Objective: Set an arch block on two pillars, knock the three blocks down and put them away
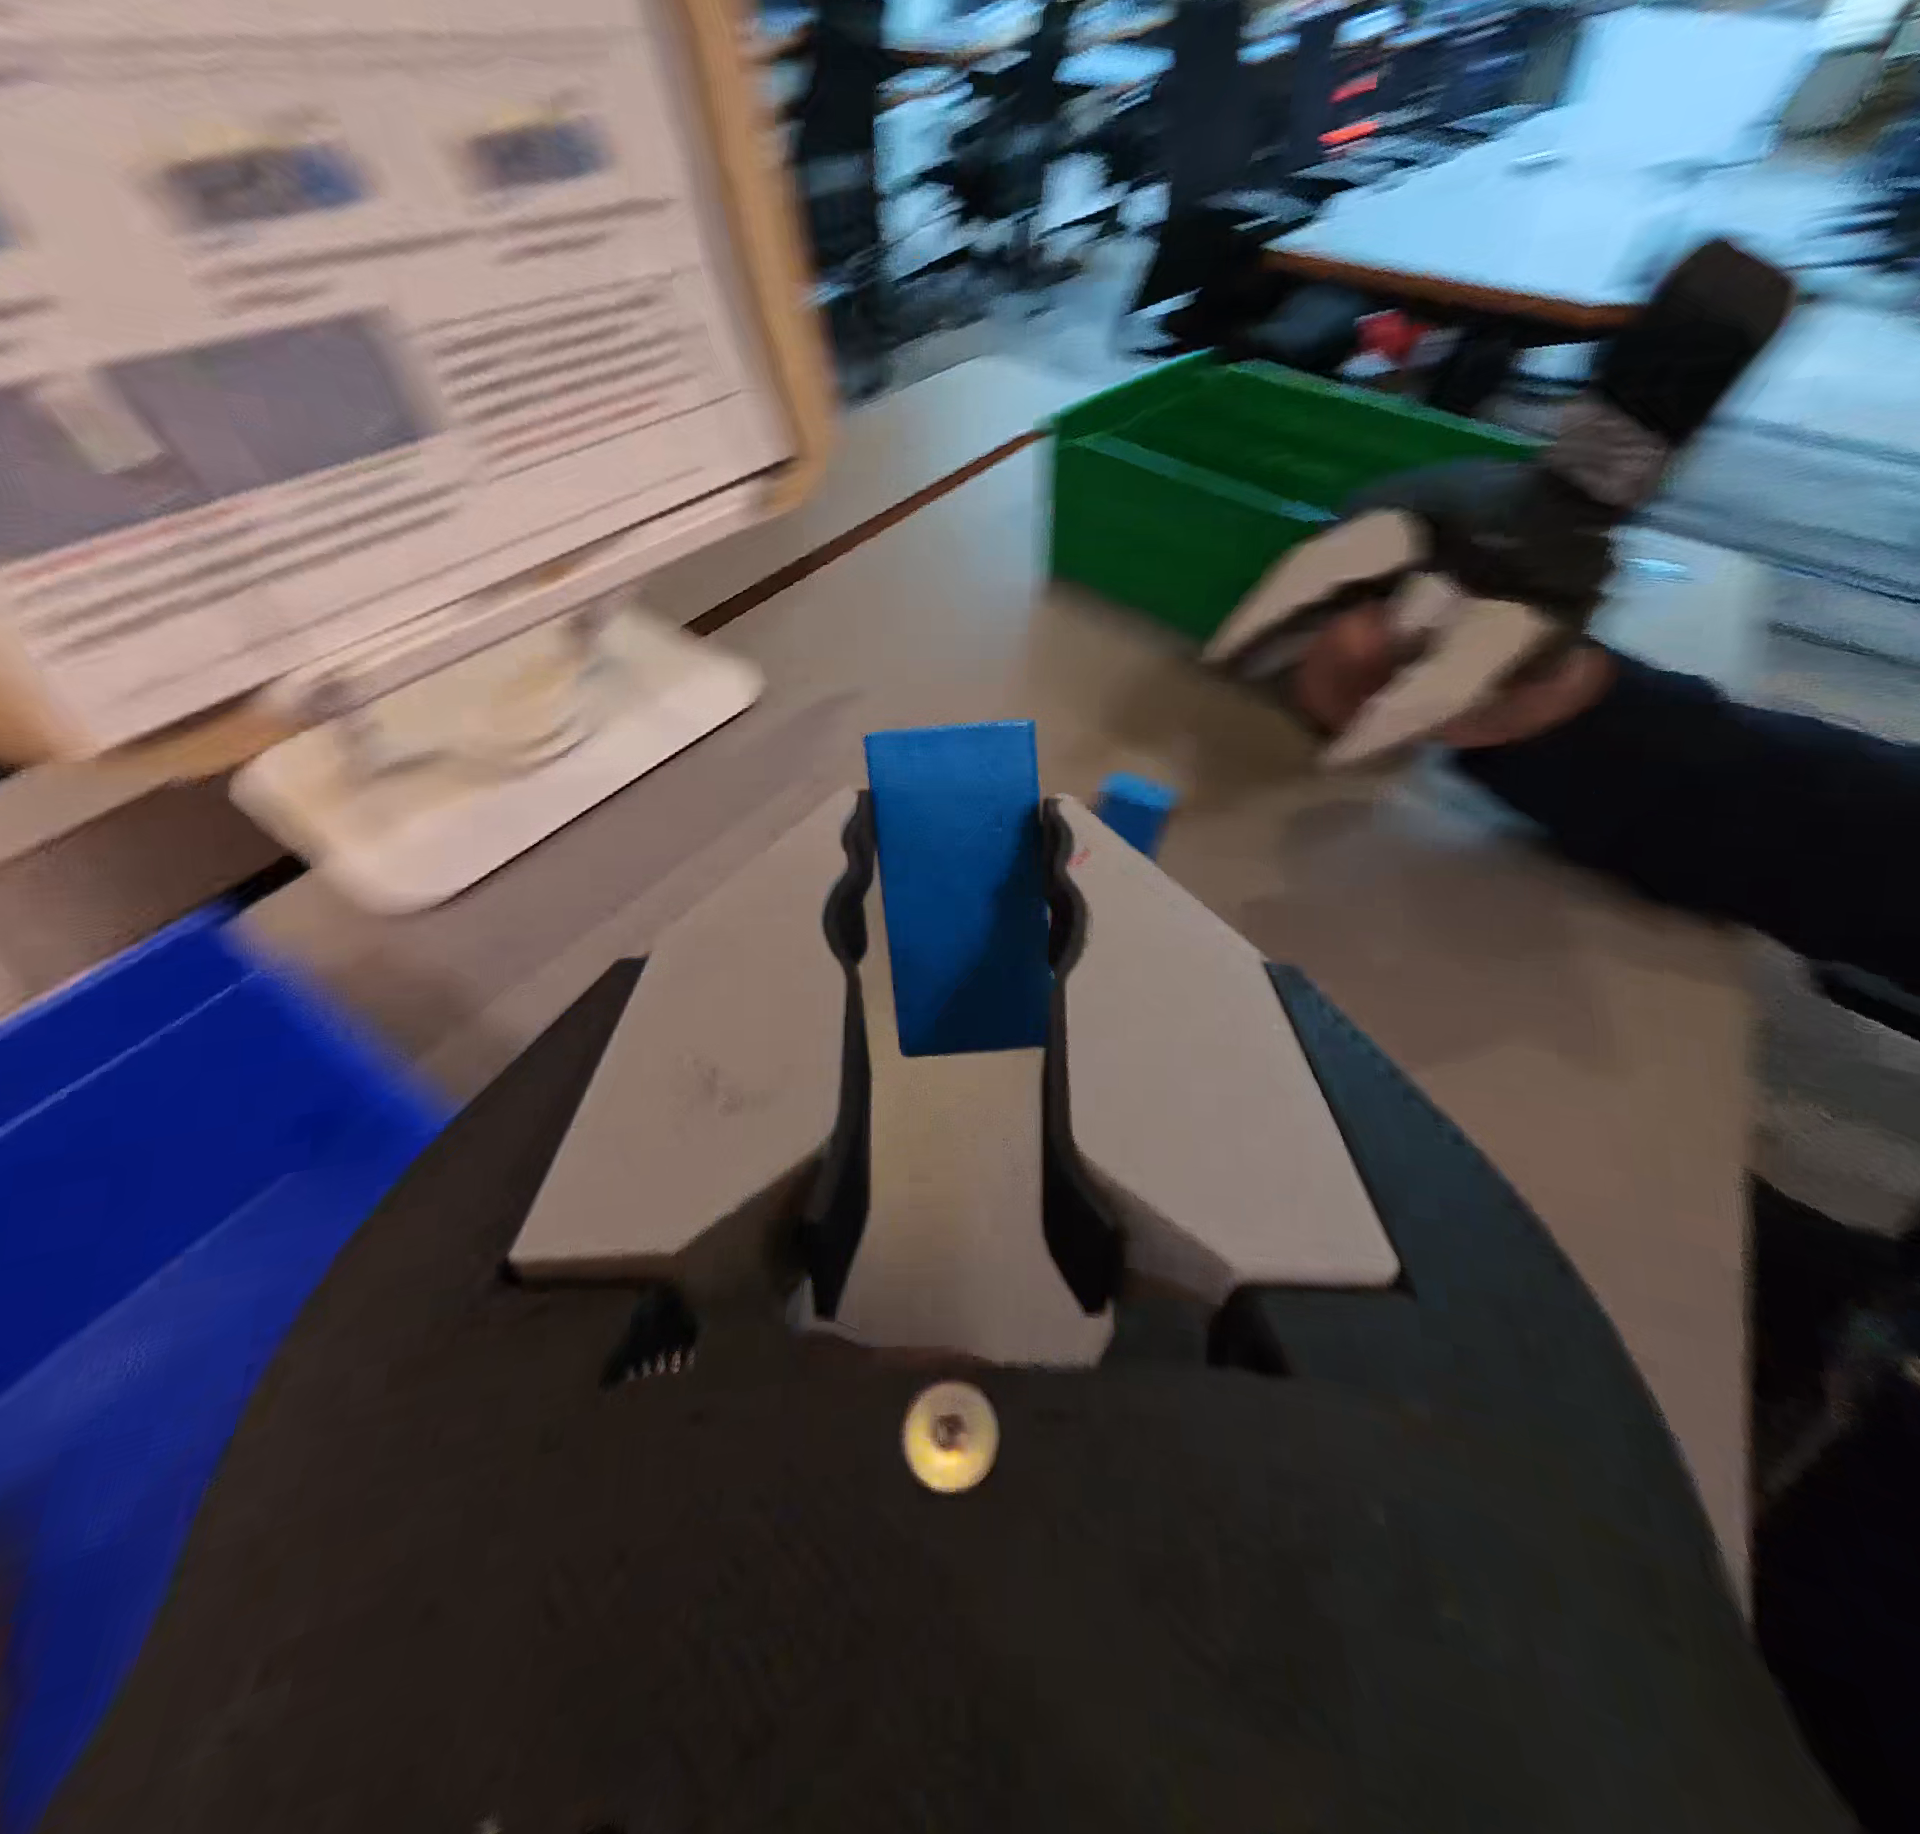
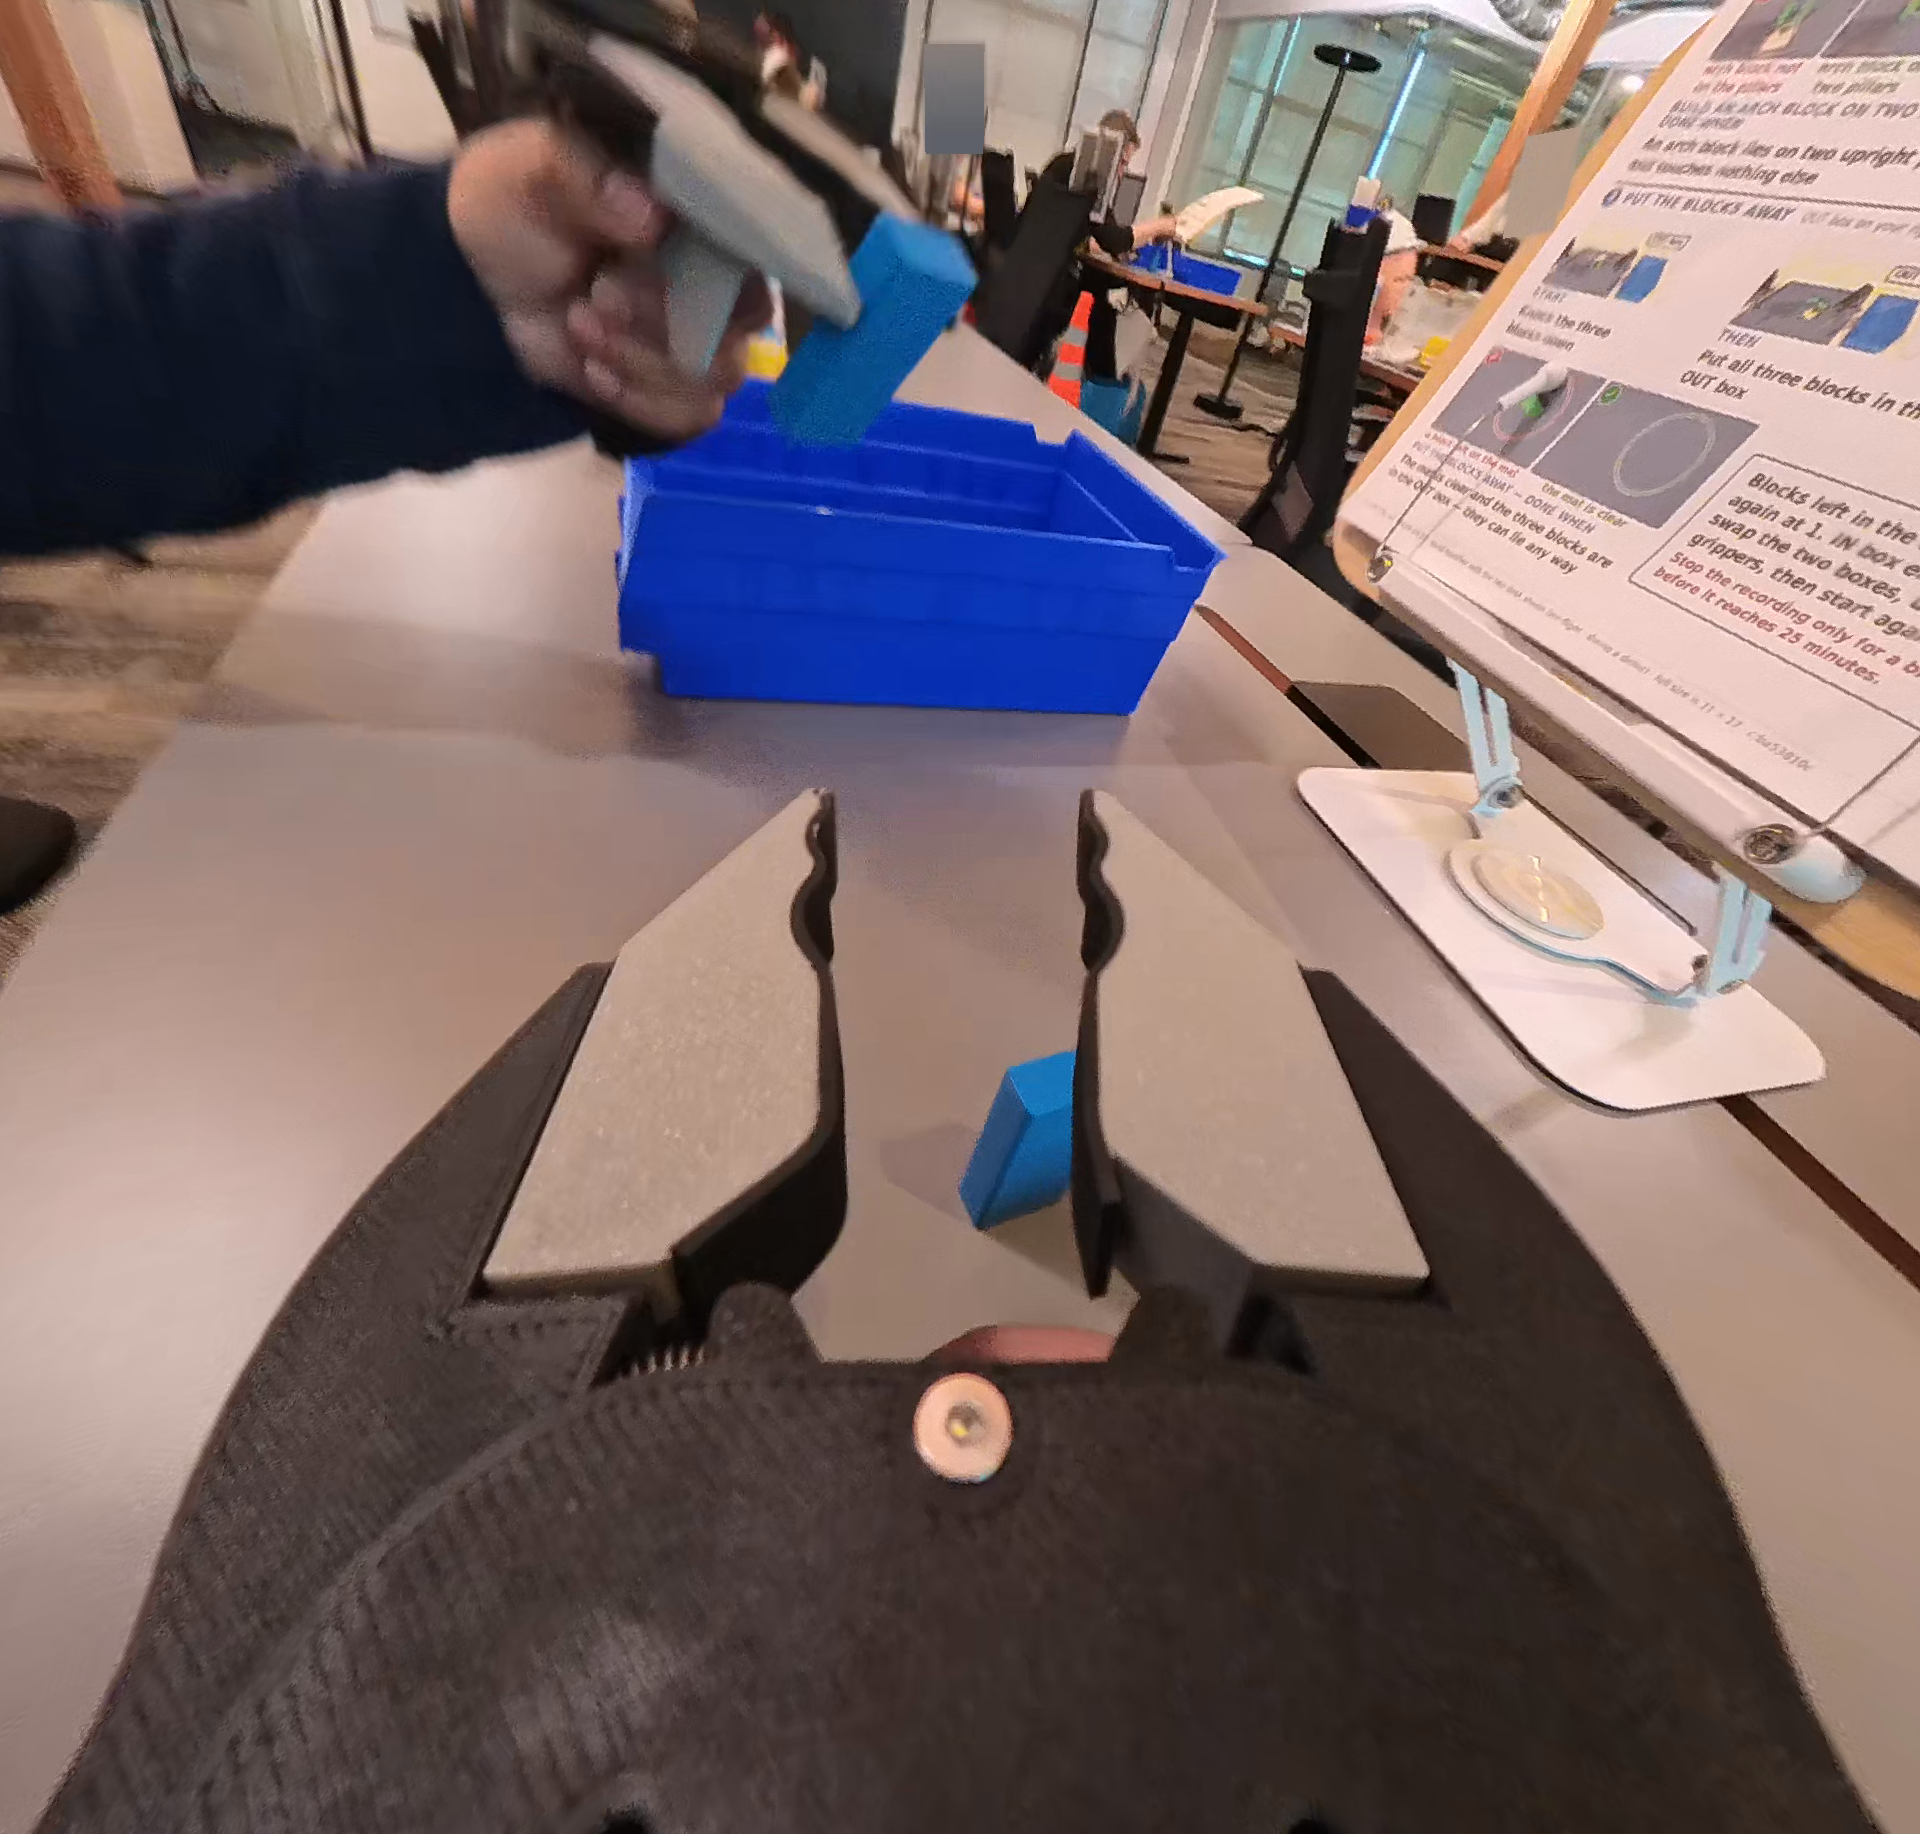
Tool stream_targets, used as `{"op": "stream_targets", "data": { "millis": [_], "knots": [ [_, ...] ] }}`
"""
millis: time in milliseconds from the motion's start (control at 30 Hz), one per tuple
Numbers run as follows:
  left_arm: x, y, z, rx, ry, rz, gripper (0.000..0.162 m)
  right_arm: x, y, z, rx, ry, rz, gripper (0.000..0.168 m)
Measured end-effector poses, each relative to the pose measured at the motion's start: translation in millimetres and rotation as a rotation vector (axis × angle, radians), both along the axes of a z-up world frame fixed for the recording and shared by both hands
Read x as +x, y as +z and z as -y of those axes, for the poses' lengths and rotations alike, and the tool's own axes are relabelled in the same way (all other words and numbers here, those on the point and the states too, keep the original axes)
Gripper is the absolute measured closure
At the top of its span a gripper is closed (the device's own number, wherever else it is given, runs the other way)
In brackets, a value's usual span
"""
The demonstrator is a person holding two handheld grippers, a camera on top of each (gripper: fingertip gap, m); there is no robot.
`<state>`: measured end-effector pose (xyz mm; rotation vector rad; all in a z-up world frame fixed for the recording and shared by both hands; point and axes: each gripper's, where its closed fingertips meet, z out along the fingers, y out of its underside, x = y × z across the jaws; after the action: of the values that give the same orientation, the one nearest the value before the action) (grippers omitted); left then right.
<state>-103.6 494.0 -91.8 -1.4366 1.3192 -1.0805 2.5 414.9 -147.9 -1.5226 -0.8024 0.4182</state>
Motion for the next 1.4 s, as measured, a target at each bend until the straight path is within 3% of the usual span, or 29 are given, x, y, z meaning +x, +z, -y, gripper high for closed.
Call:
{"op": "stream_targets", "data": {
  "millis": [167,233,467,633,867,1400],
  "knots": [
    [37.0,-12.9,65.3,0.008,-0.254,0.144,0.132,-2.9,27.4,15.8,-0.044,0.136,-0.234,0.123],
    [48.0,-20.4,74.8,-0.014,-0.272,0.17,0.132,-5.8,34.9,21.2,-0.057,0.185,-0.297,0.123],
    [65.7,-36.7,102.2,-0.047,-0.371,0.221,0.132,-25.3,29.9,26.6,-0.092,0.247,-0.287,0.123],
    [68.9,-47.8,108.7,-0.087,-0.401,0.213,0.132,-41.0,17.1,28.0,-0.11,0.28,-0.232,0.139],
    [69.6,-54.1,105.8,-0.091,-0.388,0.209,0.132,-43.0,15.9,24.5,-0.111,0.261,-0.234,0.147],
    [71.1,-67.9,99.0,-0.068,-0.354,0.139,0.133,-45.6,6.1,16.8,-0.135,0.22,-0.204,0.148]
  ]
}}
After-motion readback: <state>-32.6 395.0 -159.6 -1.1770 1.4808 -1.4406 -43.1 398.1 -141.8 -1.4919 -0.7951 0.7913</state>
